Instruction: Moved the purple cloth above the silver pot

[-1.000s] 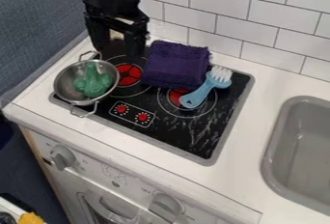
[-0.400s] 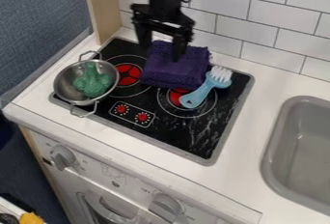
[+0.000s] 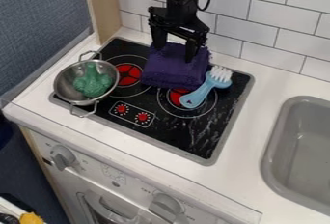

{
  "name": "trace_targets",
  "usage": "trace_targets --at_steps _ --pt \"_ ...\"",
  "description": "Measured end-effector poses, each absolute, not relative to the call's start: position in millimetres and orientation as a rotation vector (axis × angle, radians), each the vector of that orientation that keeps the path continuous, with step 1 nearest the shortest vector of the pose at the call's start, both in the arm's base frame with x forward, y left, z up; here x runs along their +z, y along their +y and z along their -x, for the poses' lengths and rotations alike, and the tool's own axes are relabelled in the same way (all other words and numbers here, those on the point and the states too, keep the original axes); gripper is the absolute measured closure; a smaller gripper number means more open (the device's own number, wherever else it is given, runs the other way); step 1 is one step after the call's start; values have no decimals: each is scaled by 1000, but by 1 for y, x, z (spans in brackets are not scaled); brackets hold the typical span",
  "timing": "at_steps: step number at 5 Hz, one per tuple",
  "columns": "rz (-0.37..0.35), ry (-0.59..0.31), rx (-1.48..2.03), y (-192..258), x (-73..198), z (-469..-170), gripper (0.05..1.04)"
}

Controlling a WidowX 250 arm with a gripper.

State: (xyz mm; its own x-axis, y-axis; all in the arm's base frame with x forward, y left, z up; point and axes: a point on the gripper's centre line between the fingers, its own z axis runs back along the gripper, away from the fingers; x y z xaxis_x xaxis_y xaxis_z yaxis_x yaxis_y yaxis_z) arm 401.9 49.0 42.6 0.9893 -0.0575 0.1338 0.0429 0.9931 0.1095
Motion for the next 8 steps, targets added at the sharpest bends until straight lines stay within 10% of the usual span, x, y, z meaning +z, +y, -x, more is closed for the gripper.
trace_targets --at_steps 8 --pt "-57 -160 -134 157 27 -389 83"
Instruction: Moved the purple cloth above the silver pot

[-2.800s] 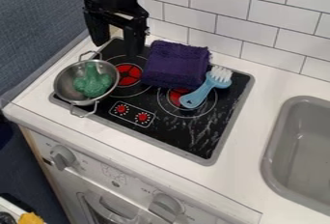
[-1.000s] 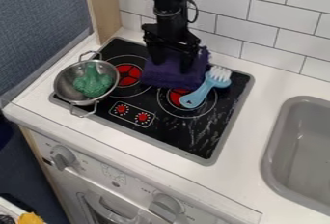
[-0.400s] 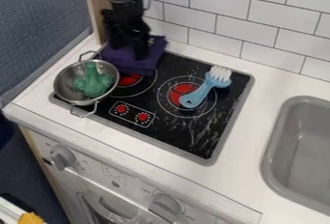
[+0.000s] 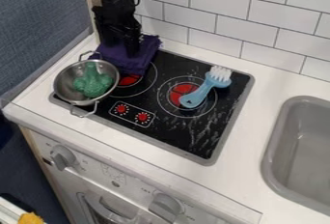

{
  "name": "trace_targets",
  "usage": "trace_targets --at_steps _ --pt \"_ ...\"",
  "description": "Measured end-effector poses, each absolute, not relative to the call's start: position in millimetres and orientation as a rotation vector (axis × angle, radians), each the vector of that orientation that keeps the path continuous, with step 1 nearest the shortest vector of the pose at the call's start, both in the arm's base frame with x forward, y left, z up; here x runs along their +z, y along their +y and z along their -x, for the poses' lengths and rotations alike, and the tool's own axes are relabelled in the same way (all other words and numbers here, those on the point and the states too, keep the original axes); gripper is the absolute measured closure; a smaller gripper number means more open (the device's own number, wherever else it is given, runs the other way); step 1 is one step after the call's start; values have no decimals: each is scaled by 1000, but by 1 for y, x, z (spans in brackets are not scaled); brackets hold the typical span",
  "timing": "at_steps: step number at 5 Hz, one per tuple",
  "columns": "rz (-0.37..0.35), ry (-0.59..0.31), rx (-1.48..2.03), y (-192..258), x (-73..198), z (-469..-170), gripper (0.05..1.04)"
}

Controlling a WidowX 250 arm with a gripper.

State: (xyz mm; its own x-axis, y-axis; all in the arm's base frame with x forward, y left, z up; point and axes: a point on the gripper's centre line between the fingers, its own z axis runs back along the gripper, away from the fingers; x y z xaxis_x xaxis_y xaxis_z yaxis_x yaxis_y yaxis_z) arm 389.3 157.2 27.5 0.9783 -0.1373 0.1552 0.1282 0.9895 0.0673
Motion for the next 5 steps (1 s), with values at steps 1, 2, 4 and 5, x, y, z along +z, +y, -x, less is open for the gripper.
trace_targets --at_steps 1,2,4,5 --pt "-10 -186 -168 148 31 -395 83" --pt "17 -193 -172 141 41 -400 83" --pt "-42 -86 -145 124 69 -390 83" --pt "-25 -38 -141 111 64 -378 83"
